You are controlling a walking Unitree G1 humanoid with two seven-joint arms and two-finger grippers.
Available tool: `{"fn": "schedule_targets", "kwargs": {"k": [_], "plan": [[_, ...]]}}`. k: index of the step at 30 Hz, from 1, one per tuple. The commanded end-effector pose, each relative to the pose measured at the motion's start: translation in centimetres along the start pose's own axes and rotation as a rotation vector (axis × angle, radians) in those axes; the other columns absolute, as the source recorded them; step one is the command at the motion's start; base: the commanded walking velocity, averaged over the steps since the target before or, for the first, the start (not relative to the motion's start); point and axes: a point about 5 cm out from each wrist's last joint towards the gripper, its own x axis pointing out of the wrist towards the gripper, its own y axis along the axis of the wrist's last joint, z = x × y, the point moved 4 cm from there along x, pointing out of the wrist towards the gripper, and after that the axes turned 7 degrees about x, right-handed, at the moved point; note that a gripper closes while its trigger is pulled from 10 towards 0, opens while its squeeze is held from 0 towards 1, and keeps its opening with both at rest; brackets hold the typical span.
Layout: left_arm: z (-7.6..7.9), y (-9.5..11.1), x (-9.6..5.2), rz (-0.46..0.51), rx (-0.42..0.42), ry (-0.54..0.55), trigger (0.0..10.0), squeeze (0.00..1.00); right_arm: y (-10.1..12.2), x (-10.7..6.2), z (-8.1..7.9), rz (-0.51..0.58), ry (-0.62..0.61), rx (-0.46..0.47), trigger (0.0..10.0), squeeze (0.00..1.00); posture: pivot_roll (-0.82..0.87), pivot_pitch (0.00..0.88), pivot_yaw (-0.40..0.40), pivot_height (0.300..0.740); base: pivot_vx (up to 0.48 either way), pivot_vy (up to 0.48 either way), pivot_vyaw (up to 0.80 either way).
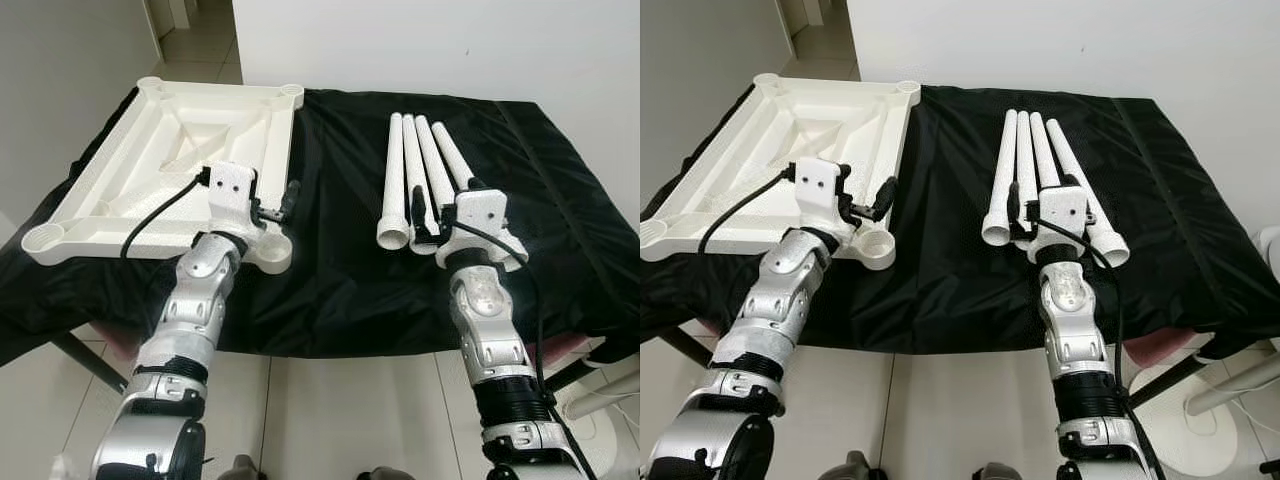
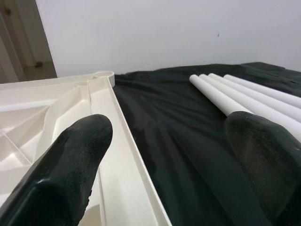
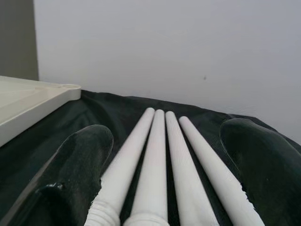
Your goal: Building children table
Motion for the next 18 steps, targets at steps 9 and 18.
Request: {"fn": "schedule_targets", "kwargs": {"k": [9, 18], "plan": [[-2.40, -1.04, -1.14, -0.048, 0.021, 0.189, 10.0, 0.00, -0.23, -0.44, 0.50, -0.002, -0.016, -0.002, 10.0, 0.00, -0.07, 0.027, 0.041, 0.740, 0.000, 0.000, 0.00], [-2.71, -1.11, -1.45, -0.064, 0.026, 0.205, 10.0, 0.00, -0.32, -0.50, 0.61, -0.005, -0.019, -0.010, 10.0, 0.00, -0.07, 0.034, 0.038, 0.740, 0.000, 0.000, 0.00]]}}
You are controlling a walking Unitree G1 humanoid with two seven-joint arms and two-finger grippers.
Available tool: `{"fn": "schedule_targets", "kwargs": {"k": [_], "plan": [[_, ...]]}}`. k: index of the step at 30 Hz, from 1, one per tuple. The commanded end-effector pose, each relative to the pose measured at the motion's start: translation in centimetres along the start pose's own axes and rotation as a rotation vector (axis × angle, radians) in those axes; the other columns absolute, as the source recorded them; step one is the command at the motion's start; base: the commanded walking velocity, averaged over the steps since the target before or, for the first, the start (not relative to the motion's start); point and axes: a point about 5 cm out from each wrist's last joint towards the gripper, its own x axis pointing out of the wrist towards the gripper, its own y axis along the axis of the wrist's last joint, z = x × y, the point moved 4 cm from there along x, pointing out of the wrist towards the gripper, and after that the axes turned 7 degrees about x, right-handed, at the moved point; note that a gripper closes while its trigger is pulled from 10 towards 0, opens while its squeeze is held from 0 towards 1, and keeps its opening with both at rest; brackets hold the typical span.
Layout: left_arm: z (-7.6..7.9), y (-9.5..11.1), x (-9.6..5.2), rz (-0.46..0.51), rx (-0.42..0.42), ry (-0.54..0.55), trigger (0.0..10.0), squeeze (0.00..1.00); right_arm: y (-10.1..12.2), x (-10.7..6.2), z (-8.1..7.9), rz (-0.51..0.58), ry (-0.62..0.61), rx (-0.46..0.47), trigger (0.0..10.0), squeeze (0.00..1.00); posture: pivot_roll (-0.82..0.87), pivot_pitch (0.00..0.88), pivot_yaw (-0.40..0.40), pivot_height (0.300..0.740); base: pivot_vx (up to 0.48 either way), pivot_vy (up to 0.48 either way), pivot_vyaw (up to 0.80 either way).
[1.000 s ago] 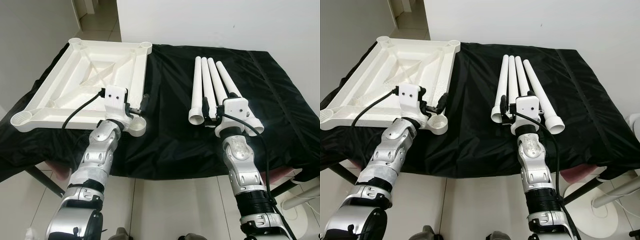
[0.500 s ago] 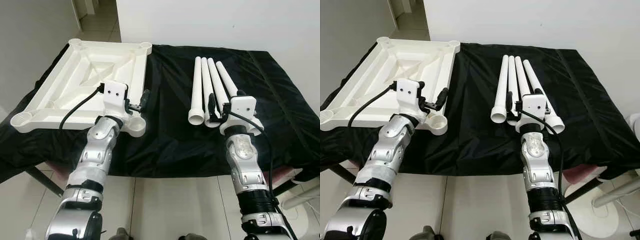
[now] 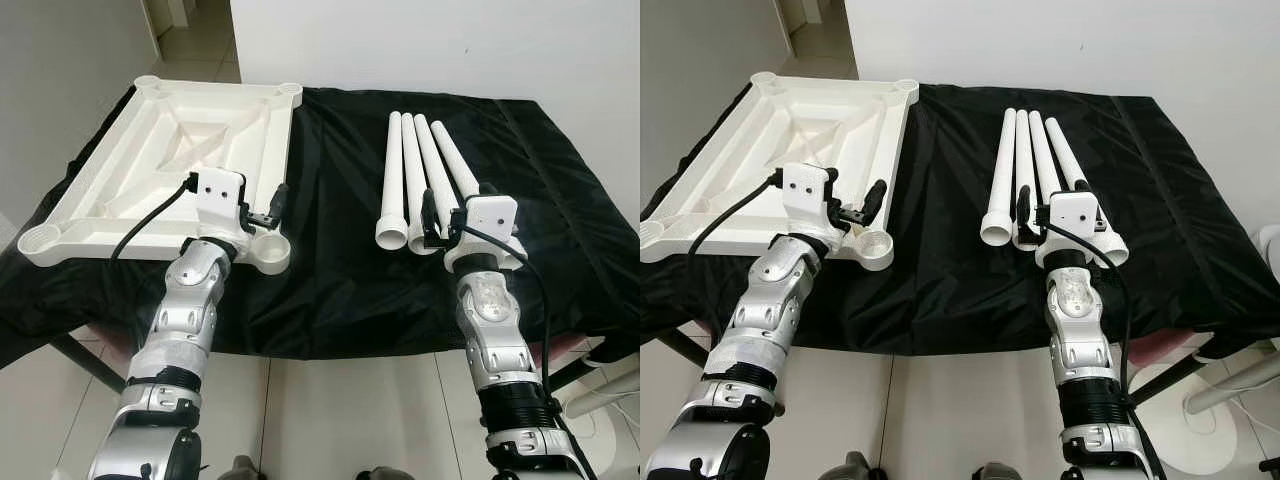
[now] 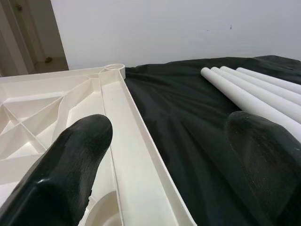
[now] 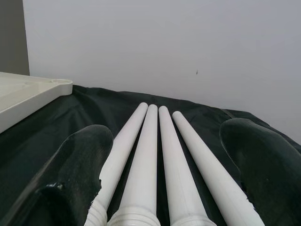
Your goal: Building children table
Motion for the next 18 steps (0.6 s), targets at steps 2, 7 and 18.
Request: {"fn": "schedule_targets", "kwargs": {"k": [2, 7, 18], "plan": [[-1.76, -0.56, -0.59, -0.037, 0.014, 0.173, 10.0, 0.00, -0.19, -0.32, 0.01, -0.003, -0.006, 0.001, 10.0, 0.00, -0.07, 0.035, 0.040, 0.740, 0.000, 0.000, 0.00], [-1.44, -0.71, -0.78, -0.039, 0.026, 0.160, 10.0, 0.00, -0.29, -0.45, 0.01, -0.008, -0.008, 0.002, 10.0, 0.00, -0.07, 0.040, 0.042, 0.740, 0.000, 0.000, 0.00], [-1.26, -0.45, -0.89, -0.055, 0.037, 0.112, 10.0, 0.00, -0.49, -1.25, -0.21, -0.021, 0.002, 0.005, 10.0, 0.00, -0.06, 0.081, 0.062, 0.740, 0.000, 0.000, -0.65]]}}
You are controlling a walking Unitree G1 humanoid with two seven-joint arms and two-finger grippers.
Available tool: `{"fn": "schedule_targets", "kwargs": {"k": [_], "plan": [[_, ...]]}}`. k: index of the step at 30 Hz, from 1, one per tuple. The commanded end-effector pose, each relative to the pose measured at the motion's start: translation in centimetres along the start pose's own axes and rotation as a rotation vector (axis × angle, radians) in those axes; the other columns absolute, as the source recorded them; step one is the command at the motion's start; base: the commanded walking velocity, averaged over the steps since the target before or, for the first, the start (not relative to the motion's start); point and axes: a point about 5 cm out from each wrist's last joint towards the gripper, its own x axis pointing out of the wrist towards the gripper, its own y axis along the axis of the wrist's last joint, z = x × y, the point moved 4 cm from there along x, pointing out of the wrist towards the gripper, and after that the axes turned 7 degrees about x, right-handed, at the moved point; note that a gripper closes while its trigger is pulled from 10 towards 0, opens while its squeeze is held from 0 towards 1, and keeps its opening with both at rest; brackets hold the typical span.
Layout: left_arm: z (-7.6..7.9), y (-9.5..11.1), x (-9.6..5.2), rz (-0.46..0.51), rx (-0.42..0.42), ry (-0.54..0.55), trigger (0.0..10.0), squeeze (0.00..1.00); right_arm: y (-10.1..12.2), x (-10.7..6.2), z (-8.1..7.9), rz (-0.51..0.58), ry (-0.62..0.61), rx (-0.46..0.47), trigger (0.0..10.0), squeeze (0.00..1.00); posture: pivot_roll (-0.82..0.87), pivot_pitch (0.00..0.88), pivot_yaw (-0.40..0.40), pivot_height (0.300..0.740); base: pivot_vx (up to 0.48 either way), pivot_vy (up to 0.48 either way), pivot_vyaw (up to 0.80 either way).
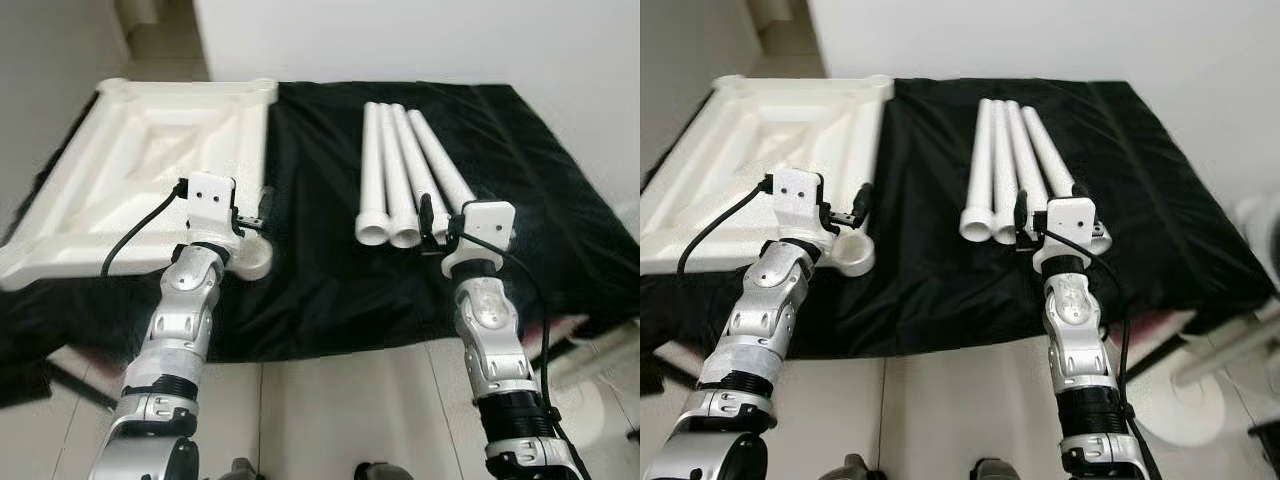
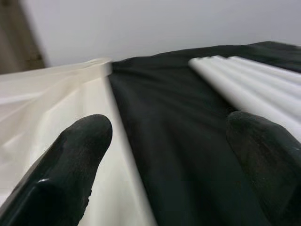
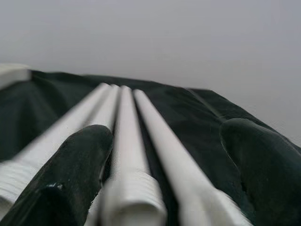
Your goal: Building children table
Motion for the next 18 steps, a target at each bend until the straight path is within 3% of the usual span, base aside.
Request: {"fn": "schedule_targets", "kwargs": {"k": [1, 6, 18], "plan": [[-0.2, -0.6, -0.3, -0.028, 0.005, 0.007, 10.0, 0.00, 0.0, -0.1, -0.1, -0.005, 0.000, 0.004, 10.0, 0.00, -0.06, 0.081, 0.062, 0.740, 0.000, 0.000, -0.80], [-0.4, -0.4, -0.2, -0.027, 0.007, 0.018, 10.0, 0.00, 0.3, -0.2, -0.1, 0.011, 0.003, 0.017, 10.0, 0.00, -0.06, 0.084, 0.059, 0.740, 0.000, 0.000, -0.80], [-1.6, -0.4, -0.4, -0.029, -0.016, 0.107, 10.0, 0.00, 0.4, 0.2, 0.6, 0.019, 0.018, -0.018, 10.0, 0.00, -0.06, 0.070, 0.037, 0.740, 0.000, 0.000, 0.00]]}}
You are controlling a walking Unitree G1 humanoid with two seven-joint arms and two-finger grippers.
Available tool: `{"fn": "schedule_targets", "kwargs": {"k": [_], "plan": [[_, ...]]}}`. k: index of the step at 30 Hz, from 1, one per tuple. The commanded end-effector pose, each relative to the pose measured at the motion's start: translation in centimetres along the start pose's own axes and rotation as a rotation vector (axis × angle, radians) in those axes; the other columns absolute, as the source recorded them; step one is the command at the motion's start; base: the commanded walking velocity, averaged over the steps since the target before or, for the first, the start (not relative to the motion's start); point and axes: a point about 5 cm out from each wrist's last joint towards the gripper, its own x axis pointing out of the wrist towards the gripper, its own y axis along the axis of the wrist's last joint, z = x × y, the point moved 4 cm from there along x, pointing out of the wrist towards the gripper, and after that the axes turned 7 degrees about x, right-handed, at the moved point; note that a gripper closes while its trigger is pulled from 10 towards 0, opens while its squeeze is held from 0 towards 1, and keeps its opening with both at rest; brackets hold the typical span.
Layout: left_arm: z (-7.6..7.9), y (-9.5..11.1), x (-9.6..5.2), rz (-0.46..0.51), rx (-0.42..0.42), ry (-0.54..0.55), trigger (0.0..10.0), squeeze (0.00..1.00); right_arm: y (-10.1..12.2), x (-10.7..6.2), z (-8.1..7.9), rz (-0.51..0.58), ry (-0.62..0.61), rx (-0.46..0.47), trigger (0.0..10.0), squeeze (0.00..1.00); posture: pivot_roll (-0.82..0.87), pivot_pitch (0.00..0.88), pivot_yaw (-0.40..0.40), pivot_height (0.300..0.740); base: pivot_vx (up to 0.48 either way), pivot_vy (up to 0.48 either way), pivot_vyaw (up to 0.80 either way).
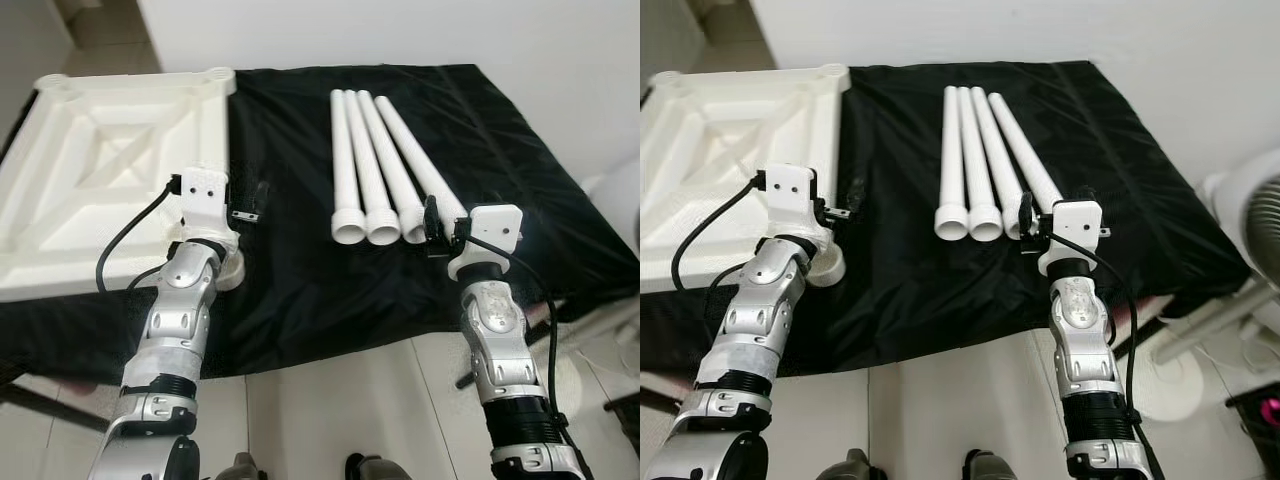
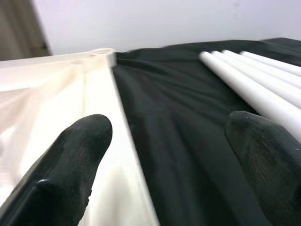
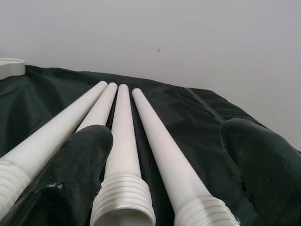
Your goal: Building children table
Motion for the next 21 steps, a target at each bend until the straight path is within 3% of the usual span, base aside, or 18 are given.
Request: {"fn": "schedule_targets", "kwargs": {"k": [1, 14, 21], "plan": [[-0.87, -0.09, -0.22, -0.011, -0.003, 0.081, 10.0, 0.00, 0.13, 0.13, 0.23, 0.007, -0.001, -0.003, 10.0, 0.00, -0.06, 0.069, 0.036, 0.740, 0.000, 0.000, 0.00], [-1.05, 0.59, 0.36, 0.009, -0.005, 0.085, 10.0, 0.00, 0.30, 0.40, 0.72, 0.018, -0.015, -0.008, 10.0, 0.00, -0.06, 0.053, 0.044, 0.740, 0.000, 0.000, 0.00], [-0.85, 0.60, 0.26, 0.014, -0.012, 0.093, 10.0, 0.00, 0.07, 0.84, 0.73, 0.016, -0.020, -0.002, 10.0, 0.00, -0.05, 0.045, 0.031, 0.740, 0.290, 0.000, 0.00]]}}
